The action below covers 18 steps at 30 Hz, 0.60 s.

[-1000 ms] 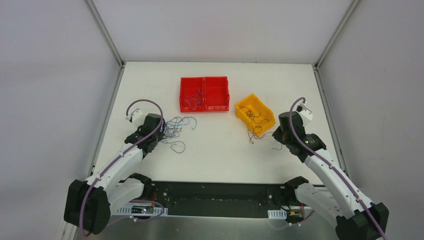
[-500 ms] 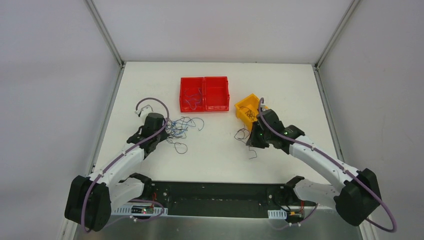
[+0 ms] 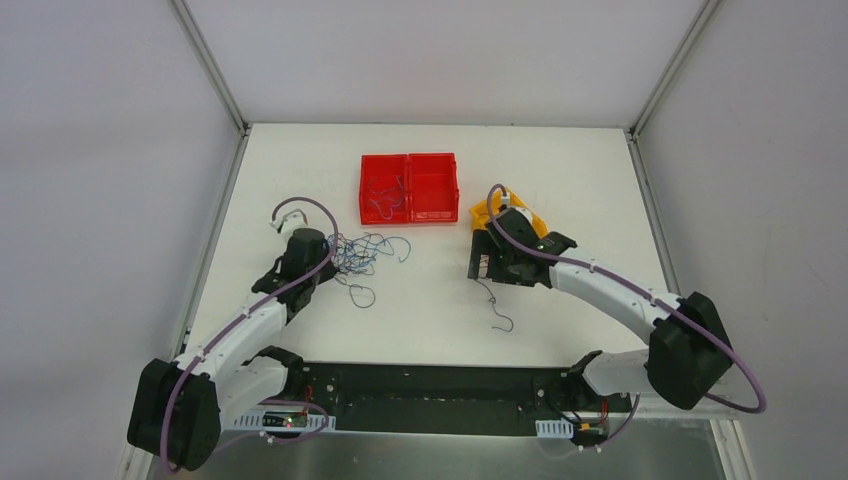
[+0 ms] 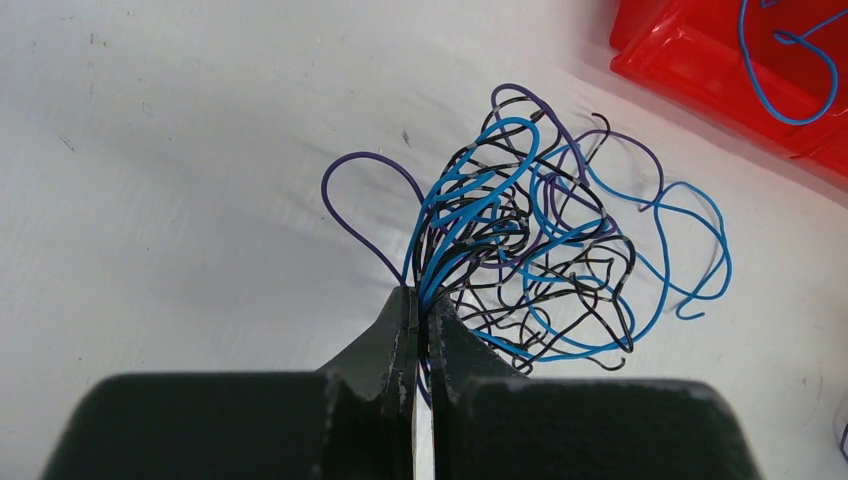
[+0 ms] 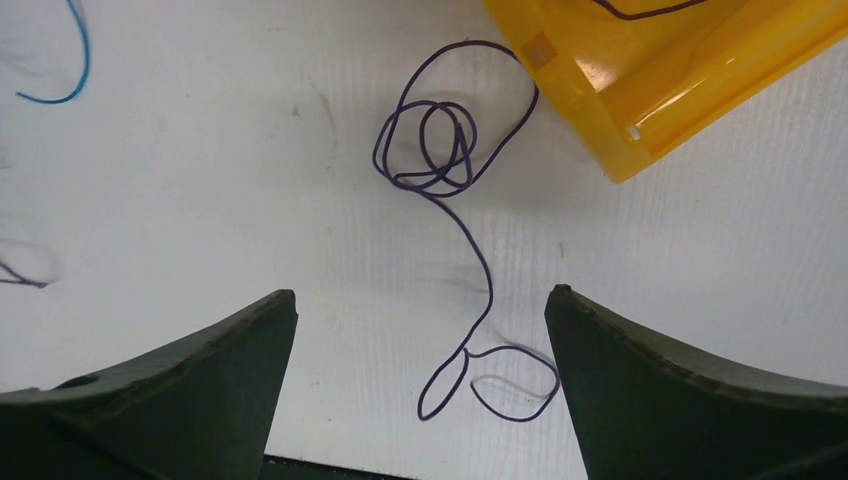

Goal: Untangle the cables

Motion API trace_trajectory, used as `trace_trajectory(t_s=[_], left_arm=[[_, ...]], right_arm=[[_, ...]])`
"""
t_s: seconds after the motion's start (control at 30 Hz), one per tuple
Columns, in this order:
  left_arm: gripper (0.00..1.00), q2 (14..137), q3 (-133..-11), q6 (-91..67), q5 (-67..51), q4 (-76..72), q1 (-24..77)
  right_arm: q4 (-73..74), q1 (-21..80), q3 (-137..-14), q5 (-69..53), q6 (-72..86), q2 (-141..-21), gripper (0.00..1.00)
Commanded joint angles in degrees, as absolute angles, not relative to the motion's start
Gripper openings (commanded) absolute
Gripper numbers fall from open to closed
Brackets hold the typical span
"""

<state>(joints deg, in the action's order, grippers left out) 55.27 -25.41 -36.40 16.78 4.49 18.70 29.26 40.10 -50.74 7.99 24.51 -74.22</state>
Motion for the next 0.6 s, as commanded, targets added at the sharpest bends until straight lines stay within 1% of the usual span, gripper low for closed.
trace_trajectory(t_s=[0.0, 0.17, 0.37, 0.47, 0.57], left_arm=[[0.0, 53.8, -24.8, -35.1, 15.9, 2.3, 18.7], [0.0, 53.5, -24.8, -35.1, 15.8, 2.3, 18.6], [0.0, 54.0, -24.9, -35.0, 15.6, 2.2, 18.6], [0.0, 54.1, -25.0, -35.0, 15.6, 2.3, 18.6], [0.0, 54.0, -24.9, -34.9, 15.6, 2.2, 18.7]], right_arm=[[29.7, 41.2, -52.8, 15.4, 28.7, -78.2, 0.99], [27.6, 41.4, -51.9, 19.7, 32.1, -81.1, 1.0], [25.2, 41.9, -53.6, 21.2, 32.7, -86.4, 0.99], [25.7, 42.4, -55.2, 23.1, 32.8, -89.4, 0.95], [25.8, 42.6, -55.9, 23.9, 32.8, -91.9, 0.86]])
